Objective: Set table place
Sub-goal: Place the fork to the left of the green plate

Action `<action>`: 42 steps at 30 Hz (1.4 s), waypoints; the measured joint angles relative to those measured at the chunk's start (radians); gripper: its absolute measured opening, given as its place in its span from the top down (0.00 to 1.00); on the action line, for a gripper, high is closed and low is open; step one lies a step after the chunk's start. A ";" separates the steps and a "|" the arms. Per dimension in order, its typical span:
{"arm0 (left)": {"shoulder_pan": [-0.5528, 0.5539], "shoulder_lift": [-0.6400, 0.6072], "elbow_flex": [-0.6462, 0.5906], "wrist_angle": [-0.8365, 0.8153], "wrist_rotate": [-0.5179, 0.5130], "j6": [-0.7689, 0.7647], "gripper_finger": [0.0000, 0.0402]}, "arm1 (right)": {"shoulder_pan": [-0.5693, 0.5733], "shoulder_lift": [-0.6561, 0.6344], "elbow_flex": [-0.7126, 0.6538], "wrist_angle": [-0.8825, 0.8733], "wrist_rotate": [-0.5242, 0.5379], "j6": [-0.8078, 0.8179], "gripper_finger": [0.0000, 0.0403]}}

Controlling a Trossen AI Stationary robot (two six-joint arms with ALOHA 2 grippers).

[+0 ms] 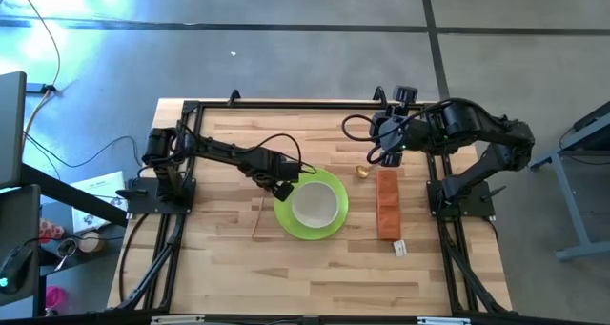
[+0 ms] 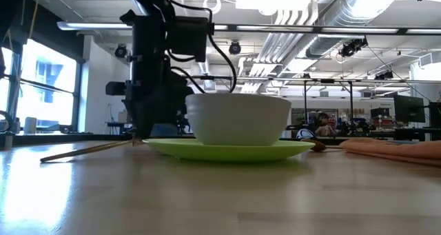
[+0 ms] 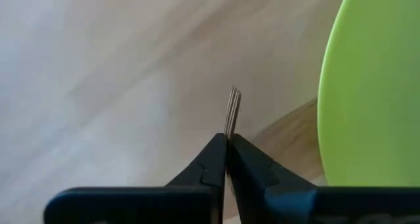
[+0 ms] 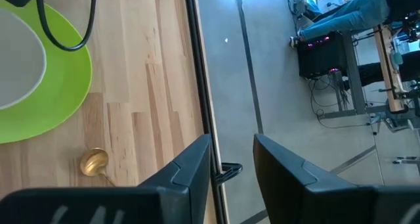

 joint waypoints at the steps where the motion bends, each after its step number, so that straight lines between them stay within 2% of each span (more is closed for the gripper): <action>1: 0.000 0.000 0.016 -0.024 -0.014 0.003 0.96 | 0.000 0.000 0.000 0.000 0.000 0.000 0.73; 4: 0.000 -0.002 0.059 -0.081 -0.047 0.021 0.97 | 0.000 0.000 0.000 0.000 0.000 0.000 0.73; 11: 0.000 -0.002 0.119 -0.124 -0.051 0.047 1.00 | 0.000 0.000 0.000 0.000 0.000 0.000 0.73; 17: 0.000 -0.002 0.119 -0.134 -0.040 0.030 0.96 | 0.000 0.000 0.000 0.000 0.000 -0.001 0.73; 22: 0.000 -0.002 0.119 -0.132 -0.037 0.047 0.87 | 0.000 0.000 0.000 -0.001 0.000 -0.001 0.73; 29: 0.000 -0.002 0.080 -0.120 -0.022 0.033 0.65 | 0.000 0.000 0.000 -0.002 0.000 -0.001 0.73; 33: 0.000 -0.002 0.025 -0.108 -0.018 0.006 0.56 | 0.000 0.000 0.000 -0.008 0.000 -0.001 0.73; 37: 0.000 -0.001 0.009 -0.049 0.009 -0.003 0.52 | 0.000 0.000 0.000 -0.008 0.000 -0.009 0.73; 42: 0.000 -0.002 0.010 0.057 0.024 0.013 0.53 | 0.000 0.000 0.000 -0.008 0.000 -0.011 0.73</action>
